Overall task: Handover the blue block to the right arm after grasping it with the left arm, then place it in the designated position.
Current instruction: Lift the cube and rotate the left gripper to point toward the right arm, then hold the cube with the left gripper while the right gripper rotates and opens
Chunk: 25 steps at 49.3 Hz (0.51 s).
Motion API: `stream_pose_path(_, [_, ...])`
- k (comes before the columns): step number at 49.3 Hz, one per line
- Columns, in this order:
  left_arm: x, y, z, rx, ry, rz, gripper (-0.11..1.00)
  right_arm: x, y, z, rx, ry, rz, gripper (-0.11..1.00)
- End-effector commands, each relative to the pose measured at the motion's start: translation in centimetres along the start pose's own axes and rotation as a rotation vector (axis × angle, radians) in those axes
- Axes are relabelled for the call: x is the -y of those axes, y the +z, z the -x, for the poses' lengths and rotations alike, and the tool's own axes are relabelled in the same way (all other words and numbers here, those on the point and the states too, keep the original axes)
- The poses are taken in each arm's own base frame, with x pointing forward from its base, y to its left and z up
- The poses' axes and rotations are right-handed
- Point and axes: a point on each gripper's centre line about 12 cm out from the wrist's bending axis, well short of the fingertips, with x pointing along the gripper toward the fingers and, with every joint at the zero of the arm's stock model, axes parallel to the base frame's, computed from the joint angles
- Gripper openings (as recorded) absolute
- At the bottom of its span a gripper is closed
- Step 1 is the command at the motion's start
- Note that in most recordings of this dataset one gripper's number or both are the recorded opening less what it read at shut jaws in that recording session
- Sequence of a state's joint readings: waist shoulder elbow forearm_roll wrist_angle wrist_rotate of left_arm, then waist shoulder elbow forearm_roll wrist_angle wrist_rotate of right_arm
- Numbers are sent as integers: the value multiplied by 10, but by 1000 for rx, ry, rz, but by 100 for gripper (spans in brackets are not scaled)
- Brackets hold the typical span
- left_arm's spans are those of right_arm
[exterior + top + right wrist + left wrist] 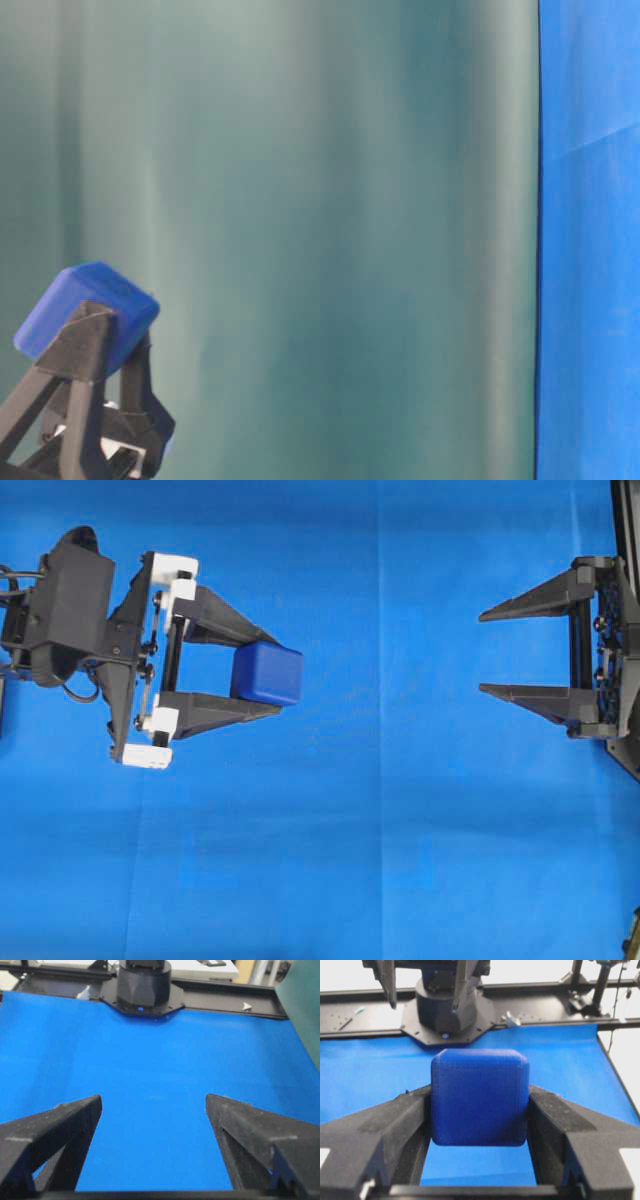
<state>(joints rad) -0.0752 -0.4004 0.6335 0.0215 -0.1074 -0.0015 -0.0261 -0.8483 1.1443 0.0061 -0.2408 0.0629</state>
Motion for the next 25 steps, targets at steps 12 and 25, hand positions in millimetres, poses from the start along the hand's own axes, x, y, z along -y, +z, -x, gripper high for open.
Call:
stream_pose_path(12, [-1,23,15,78,5,3,49,-1,14,-2,38,1,6,97])
stream_pose_path(25, [-1,23,15,77,5,6,49,-3,24,-2,52,12,85,97])
